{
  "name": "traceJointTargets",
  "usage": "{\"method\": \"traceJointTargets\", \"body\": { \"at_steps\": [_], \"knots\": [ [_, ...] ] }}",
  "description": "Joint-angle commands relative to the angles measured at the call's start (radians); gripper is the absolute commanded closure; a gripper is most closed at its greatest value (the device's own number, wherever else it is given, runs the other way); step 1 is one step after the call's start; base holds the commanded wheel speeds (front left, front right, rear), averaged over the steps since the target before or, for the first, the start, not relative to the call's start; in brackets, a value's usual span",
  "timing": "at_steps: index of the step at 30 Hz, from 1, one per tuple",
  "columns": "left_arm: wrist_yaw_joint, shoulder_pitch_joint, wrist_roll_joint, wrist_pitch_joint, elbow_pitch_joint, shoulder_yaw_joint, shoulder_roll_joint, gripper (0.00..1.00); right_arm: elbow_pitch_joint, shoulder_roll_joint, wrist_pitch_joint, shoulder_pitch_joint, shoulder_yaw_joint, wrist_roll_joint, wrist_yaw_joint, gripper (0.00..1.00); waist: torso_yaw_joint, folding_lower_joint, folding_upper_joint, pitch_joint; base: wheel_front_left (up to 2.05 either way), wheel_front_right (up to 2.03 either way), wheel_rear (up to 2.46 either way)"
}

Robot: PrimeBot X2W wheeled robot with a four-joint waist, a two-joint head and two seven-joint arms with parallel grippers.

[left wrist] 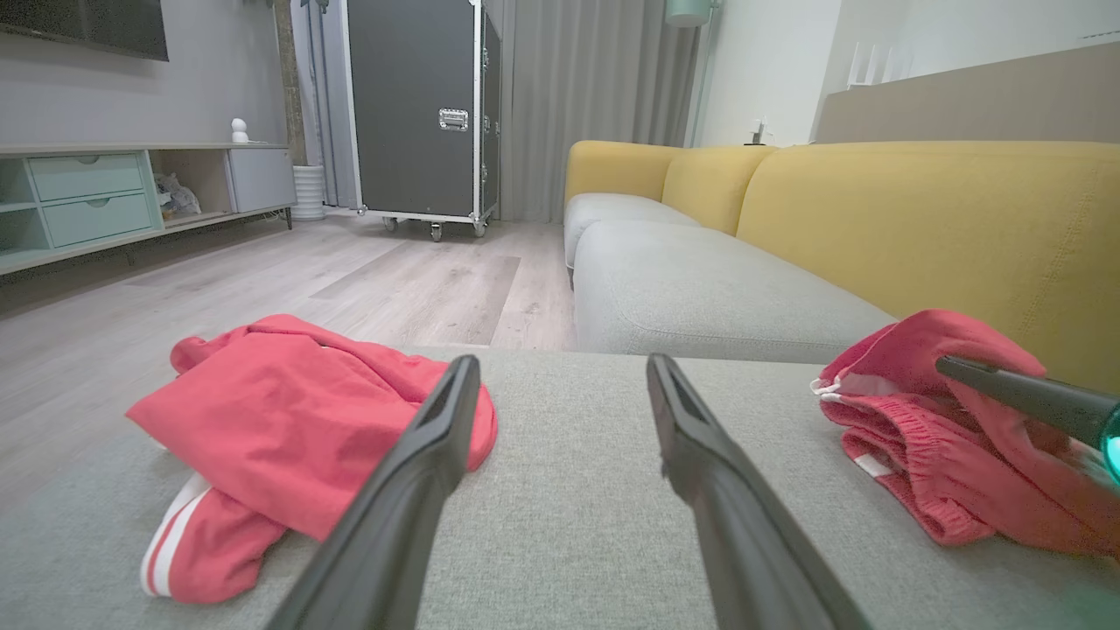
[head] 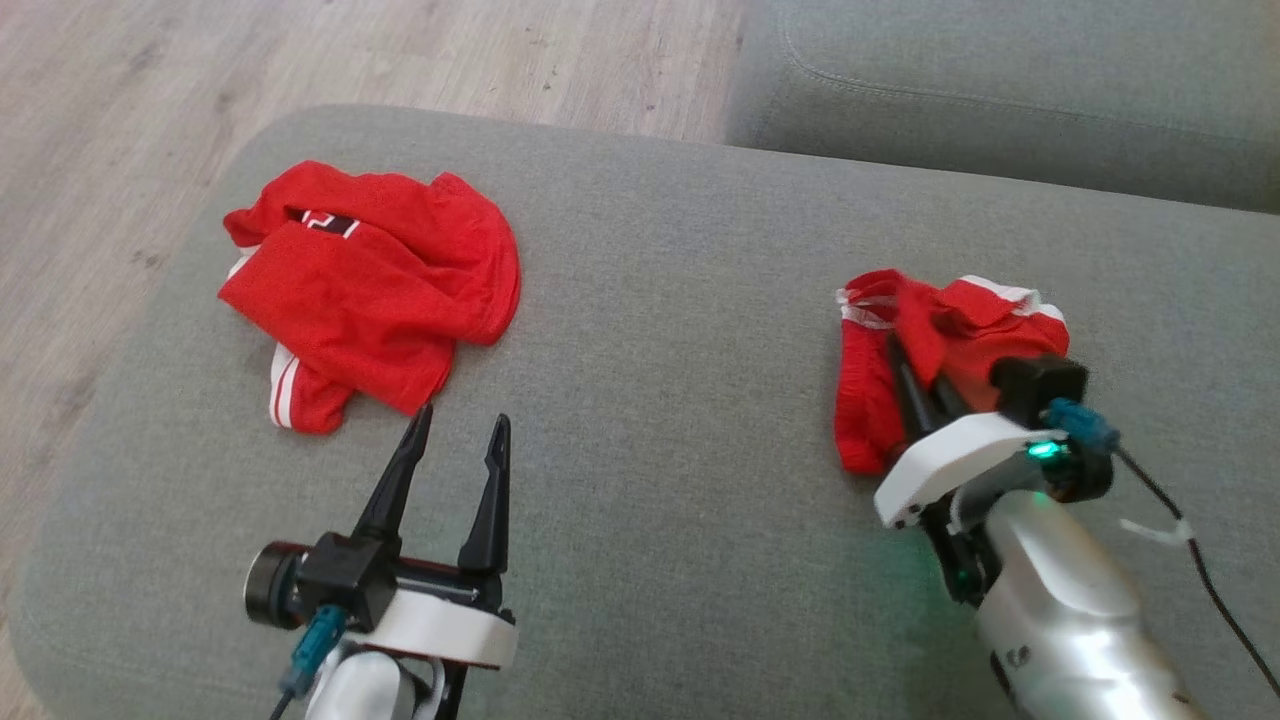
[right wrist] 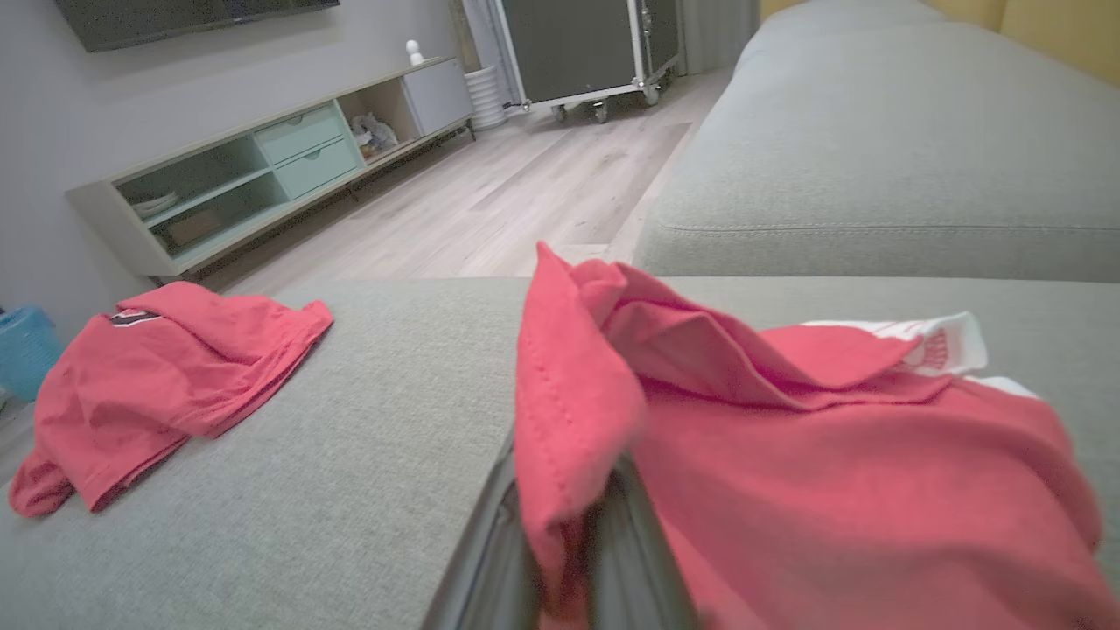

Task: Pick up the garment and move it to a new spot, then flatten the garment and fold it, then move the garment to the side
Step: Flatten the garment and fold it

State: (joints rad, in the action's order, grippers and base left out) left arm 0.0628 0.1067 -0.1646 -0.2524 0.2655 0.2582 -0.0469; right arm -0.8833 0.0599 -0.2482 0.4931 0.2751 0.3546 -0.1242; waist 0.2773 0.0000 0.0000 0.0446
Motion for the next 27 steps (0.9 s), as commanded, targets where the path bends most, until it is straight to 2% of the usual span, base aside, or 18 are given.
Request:
{"method": "traceJointTargets", "body": {
  "at_steps": [1, 13, 14, 19, 23, 25, 27],
  "knots": [
    [0.001, 0.018, 0.009, -0.009, -0.027, -0.035, -0.003, 0.0, 0.028, -0.01, -0.014, 0.021, 0.045, 0.002, -0.007, 1.0, 0.003, 0.0, 0.0, 0.0, 0.0, 0.0, 0.0],
    [-0.004, 0.014, -0.001, -0.009, -0.022, -0.044, -0.003, 0.0, -0.019, -0.009, -0.014, -0.011, 0.229, 0.034, -0.007, 1.0, -0.014, 0.0, 0.0, 0.005, 0.0, 0.0, 0.0],
    [-0.005, 0.015, -0.002, -0.009, -0.021, -0.043, -0.003, 0.0, -0.025, -0.007, -0.014, -0.01, 0.242, 0.031, -0.007, 0.0, -0.019, 0.0, 0.0, 0.004, 0.0, 0.0, 0.0],
    [-0.009, 0.018, -0.007, -0.009, -0.026, -0.045, -0.003, 0.0, -0.038, -0.008, -0.014, -0.005, 0.327, 0.037, -0.007, 0.0, -0.057, 0.0, 0.0, -0.003, 0.0, 0.0, 0.0],
    [-0.009, 0.018, -0.003, -0.009, -0.031, -0.062, -0.003, 0.0, 0.032, -0.009, -0.014, -0.007, 0.398, 0.085, -0.007, 0.0, -0.109, 0.0, 0.0, -0.015, 0.0, 0.0, 0.0],
    [-0.008, 0.023, 0.004, -0.009, -0.039, -0.067, -0.003, 0.0, 0.096, -0.009, -0.014, -0.009, 0.384, 0.139, -0.007, 0.0, -0.133, 0.0, 0.0, -0.02, 0.0, 0.0, 0.0],
    [-0.008, 0.025, 0.01, -0.009, -0.047, -0.069, -0.003, 0.0, 0.163, 0.017, -0.014, -0.004, 0.325, 0.153, -0.007, 0.0, -0.16, 0.0, 0.0, -0.026, 0.0, 0.0, 0.0]
  ]
}}
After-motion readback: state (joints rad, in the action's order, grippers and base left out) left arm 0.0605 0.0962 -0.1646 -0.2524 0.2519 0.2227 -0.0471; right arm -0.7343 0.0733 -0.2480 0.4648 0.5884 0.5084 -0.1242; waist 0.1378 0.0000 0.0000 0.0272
